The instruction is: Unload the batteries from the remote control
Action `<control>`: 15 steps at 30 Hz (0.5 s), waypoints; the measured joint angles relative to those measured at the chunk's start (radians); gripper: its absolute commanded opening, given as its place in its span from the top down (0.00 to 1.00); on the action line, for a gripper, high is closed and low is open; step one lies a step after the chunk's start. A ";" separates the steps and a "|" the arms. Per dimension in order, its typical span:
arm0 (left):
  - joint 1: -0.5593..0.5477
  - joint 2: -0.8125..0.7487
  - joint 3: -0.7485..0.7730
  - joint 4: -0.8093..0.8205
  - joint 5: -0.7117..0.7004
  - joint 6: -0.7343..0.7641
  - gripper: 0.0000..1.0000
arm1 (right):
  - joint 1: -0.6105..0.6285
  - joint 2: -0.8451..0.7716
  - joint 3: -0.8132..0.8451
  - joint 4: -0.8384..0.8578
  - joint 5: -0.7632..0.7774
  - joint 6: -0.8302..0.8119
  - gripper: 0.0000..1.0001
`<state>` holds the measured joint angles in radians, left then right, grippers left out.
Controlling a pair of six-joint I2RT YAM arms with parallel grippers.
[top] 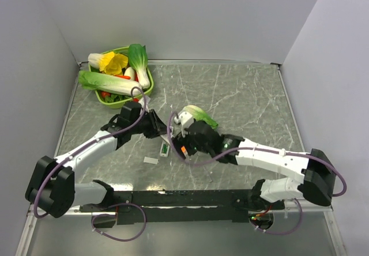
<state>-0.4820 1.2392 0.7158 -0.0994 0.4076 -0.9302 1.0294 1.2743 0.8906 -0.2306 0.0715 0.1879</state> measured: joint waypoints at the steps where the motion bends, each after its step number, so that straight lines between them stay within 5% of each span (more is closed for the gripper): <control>1: 0.000 0.007 0.010 -0.007 -0.006 -0.006 0.99 | 0.037 -0.018 -0.023 0.020 0.053 -0.031 0.13; 6: 0.000 0.027 0.051 -0.021 -0.013 -0.037 0.99 | 0.156 -0.014 -0.046 0.084 0.256 -0.156 0.17; 8: 0.000 0.032 0.061 -0.021 -0.013 -0.052 0.99 | 0.183 0.013 -0.045 0.114 0.351 -0.190 0.26; 15: 0.000 0.033 0.063 -0.017 -0.022 -0.098 0.99 | 0.206 0.157 -0.035 0.118 0.536 -0.241 0.87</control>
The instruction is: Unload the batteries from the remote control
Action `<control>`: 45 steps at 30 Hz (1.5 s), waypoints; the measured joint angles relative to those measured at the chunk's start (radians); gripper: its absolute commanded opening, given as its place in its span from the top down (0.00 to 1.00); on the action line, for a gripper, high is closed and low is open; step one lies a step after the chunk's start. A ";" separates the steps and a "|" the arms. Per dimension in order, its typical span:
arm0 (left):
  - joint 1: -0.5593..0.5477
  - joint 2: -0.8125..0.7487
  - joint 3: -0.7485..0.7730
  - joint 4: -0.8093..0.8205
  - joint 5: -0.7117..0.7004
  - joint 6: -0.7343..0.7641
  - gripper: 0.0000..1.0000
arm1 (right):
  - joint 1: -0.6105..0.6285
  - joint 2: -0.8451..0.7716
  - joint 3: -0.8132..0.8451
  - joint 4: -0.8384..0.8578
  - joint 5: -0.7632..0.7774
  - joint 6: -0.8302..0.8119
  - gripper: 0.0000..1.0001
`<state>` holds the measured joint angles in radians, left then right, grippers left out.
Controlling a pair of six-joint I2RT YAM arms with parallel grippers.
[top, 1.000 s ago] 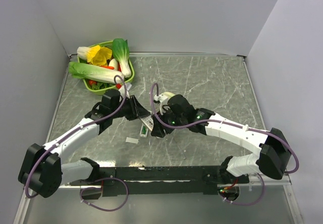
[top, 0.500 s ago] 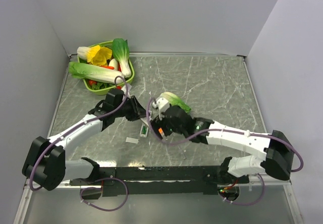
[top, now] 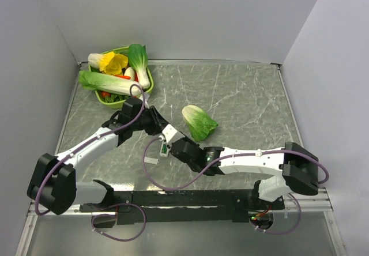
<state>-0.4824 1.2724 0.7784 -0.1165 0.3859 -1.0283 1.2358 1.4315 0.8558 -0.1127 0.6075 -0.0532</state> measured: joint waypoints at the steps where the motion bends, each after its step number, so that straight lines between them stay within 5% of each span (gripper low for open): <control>1: 0.000 0.000 0.000 -0.005 -0.001 -0.011 0.92 | 0.006 -0.002 0.002 -0.003 0.006 -0.009 0.93; 3: 0.002 -0.001 -0.002 -0.008 -0.007 -0.043 0.72 | 0.009 -0.012 0.002 -0.011 0.003 -0.045 1.00; 4: 0.002 -0.001 -0.003 -0.008 -0.006 -0.048 0.50 | 0.006 -0.019 0.002 -0.016 -0.014 -0.053 1.00; 6: 0.002 -0.006 -0.004 -0.007 0.005 -0.045 0.29 | -0.015 -0.051 -0.002 -0.033 -0.072 -0.066 1.00; 9: 0.011 -0.033 0.015 -0.049 0.008 0.024 0.23 | -0.100 -0.151 -0.020 -0.052 -0.251 -0.069 1.00; 16: 0.138 -0.219 0.095 -0.134 0.077 0.282 0.22 | -0.433 -0.370 -0.038 -0.109 -0.809 -0.074 1.00; 25: 0.138 -0.270 0.081 -0.114 0.395 0.489 0.26 | -0.502 -0.117 0.127 -0.346 -1.405 -0.195 1.00; 32: 0.107 -0.217 0.052 -0.148 0.556 0.595 0.32 | -0.529 -0.084 0.138 -0.432 -1.569 -0.250 1.00; 41: -0.003 -0.187 0.045 -0.209 0.586 0.671 0.48 | -0.562 -0.054 0.173 -0.461 -1.627 -0.262 1.00; 45: -0.006 -0.170 0.045 -0.224 0.583 0.680 0.35 | -0.573 -0.054 0.173 -0.460 -1.633 -0.263 1.00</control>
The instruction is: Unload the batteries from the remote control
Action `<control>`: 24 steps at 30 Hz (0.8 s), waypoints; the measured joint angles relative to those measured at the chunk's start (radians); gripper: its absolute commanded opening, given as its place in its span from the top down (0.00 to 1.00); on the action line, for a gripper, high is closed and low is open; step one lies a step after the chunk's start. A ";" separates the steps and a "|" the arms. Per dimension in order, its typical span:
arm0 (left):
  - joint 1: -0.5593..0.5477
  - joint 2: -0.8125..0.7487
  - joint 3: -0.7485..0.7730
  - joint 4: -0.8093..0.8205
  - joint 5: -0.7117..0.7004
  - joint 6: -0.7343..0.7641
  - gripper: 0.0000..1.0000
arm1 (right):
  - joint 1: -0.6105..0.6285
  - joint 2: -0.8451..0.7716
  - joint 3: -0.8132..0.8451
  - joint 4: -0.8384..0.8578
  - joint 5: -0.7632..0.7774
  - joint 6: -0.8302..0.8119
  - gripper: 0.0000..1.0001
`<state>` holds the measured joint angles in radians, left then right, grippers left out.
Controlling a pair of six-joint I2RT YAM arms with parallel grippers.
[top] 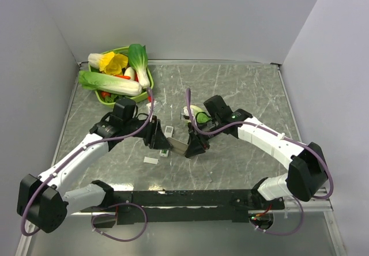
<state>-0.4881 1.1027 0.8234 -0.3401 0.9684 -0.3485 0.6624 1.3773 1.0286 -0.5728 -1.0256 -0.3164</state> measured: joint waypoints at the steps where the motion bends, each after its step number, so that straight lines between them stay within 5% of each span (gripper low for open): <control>1: 0.000 0.002 0.000 -0.003 -0.004 0.006 0.35 | -0.001 0.000 0.000 0.000 -0.005 -0.001 1.00; 15: 0.000 0.014 0.011 0.008 -0.024 -0.012 0.32 | -0.002 0.013 0.000 -0.007 -0.019 -0.012 1.00; 24: 0.021 0.005 0.024 -0.009 -0.040 -0.002 0.51 | -0.002 0.030 0.000 -0.019 -0.018 -0.014 1.00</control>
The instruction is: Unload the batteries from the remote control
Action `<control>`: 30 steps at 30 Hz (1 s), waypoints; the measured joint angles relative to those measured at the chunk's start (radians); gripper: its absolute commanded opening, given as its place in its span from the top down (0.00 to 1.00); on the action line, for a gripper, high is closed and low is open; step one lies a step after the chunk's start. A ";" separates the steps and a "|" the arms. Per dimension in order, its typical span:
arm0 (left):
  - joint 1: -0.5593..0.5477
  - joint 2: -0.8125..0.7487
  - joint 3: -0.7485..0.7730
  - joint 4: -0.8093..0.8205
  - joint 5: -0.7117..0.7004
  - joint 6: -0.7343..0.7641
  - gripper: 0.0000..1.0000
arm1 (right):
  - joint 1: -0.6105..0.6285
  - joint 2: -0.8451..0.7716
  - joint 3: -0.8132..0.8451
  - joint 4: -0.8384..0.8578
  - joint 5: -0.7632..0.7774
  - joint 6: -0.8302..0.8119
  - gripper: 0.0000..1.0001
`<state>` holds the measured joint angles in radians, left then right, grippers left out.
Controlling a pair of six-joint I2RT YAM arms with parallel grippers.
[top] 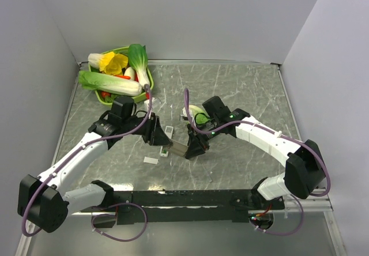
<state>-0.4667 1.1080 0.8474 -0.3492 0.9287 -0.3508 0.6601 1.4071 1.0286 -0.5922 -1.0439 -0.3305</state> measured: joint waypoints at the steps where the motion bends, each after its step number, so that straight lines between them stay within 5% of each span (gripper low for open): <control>1: 0.004 0.000 0.000 0.000 0.002 0.001 0.53 | 0.000 0.000 0.000 0.000 0.001 0.000 1.00; 9: 0.011 -0.003 0.000 0.000 0.018 0.002 0.61 | -0.002 0.007 0.000 -0.003 0.006 -0.001 1.00; 13: 0.012 -0.003 0.000 0.004 0.034 0.002 0.98 | -0.002 0.012 0.000 -0.006 0.006 -0.001 1.00; 14: 0.012 -0.003 0.000 0.007 0.043 0.008 0.99 | -0.002 0.015 0.000 -0.008 0.003 -0.002 0.99; 18: 0.014 -0.005 -0.002 0.023 0.070 0.013 0.99 | -0.003 0.018 0.000 -0.006 0.001 0.000 0.77; 22: 0.021 -0.016 -0.046 0.108 0.075 -0.040 0.99 | -0.014 0.016 0.000 -0.001 0.006 0.021 0.65; 25: 0.025 -0.021 -0.089 0.187 0.068 -0.112 0.99 | -0.029 0.015 0.000 0.002 0.018 0.045 0.34; 30: 0.021 -0.020 -0.168 0.224 0.002 -0.228 0.99 | -0.083 0.012 0.000 0.067 0.094 0.127 0.27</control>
<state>-0.4461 1.0882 0.6796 -0.1257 0.9302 -0.5789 0.5774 1.4193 1.0283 -0.5251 -0.9497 -0.2039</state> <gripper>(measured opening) 0.117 0.700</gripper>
